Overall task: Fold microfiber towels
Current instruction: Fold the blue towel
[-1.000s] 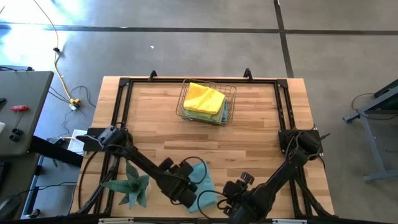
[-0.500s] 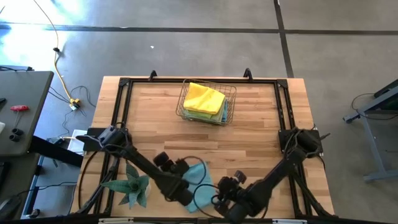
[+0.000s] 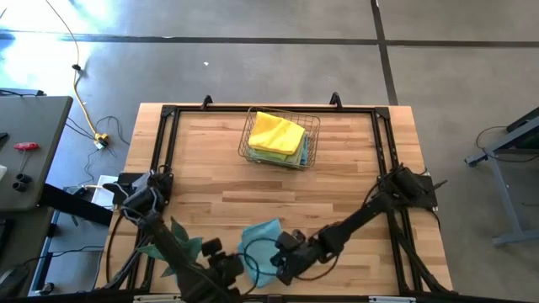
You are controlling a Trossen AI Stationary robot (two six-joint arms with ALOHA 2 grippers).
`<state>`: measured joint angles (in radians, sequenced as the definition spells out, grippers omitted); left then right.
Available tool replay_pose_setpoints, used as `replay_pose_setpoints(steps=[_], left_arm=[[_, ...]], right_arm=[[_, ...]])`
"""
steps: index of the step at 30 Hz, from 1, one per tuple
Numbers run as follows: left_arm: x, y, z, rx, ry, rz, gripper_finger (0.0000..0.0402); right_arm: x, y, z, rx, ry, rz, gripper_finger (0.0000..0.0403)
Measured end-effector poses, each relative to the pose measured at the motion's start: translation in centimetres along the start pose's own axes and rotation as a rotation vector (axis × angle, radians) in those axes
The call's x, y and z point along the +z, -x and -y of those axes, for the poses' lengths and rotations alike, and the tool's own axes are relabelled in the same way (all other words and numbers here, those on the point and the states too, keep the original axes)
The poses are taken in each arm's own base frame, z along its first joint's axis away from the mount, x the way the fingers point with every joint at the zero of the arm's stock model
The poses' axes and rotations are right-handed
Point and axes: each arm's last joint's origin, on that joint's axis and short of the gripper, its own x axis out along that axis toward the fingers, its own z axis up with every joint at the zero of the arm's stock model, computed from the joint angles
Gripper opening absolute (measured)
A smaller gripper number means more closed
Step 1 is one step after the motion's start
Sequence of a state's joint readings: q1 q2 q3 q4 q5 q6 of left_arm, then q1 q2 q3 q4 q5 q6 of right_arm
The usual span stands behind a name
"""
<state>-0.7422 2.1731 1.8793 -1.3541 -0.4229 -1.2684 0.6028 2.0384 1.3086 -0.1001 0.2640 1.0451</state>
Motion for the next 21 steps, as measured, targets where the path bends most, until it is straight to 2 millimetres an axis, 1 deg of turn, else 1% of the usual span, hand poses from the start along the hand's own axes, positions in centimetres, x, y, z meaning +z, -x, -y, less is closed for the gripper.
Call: replay_pose_setpoints(steps=[4, 8, 11, 14, 18, 21], left_arm=[[-0.1, 0.4, 1.4, -0.122, 0.036, 0.058, 0.0117], [0.4, 0.6, 2.4, -0.198, 0.036, 0.165, 0.0117], [0.9, 0.5, 2.4, -0.184, 0.039, 0.218, 0.0117], [1.5, 0.3, 2.1, -0.149, 0.032, 0.263, 0.0117], [2.2, 0.0, 1.8, -0.105, -0.014, 0.318, 0.0117], [2.9, -0.2, 1.5, -0.077, -0.039, 0.341, 0.0117]], right_arm=[[0.5, -0.9, 2.1, 0.017, -0.022, 0.007, 0.0167], [0.0, -1.4, 4.2, -0.024, -0.053, -0.039, 0.0167], [-0.3, -1.4, 4.8, -0.025, -0.058, -0.061, 0.0167], [-0.5, -1.3, 5.1, -0.026, -0.022, -0.082, 0.0167], [-0.6, -0.6, 5.2, -0.057, 0.037, -0.122, 0.0167], [-0.1, 1.0, 5.8, -0.144, 0.089, -0.15, 0.0167]])
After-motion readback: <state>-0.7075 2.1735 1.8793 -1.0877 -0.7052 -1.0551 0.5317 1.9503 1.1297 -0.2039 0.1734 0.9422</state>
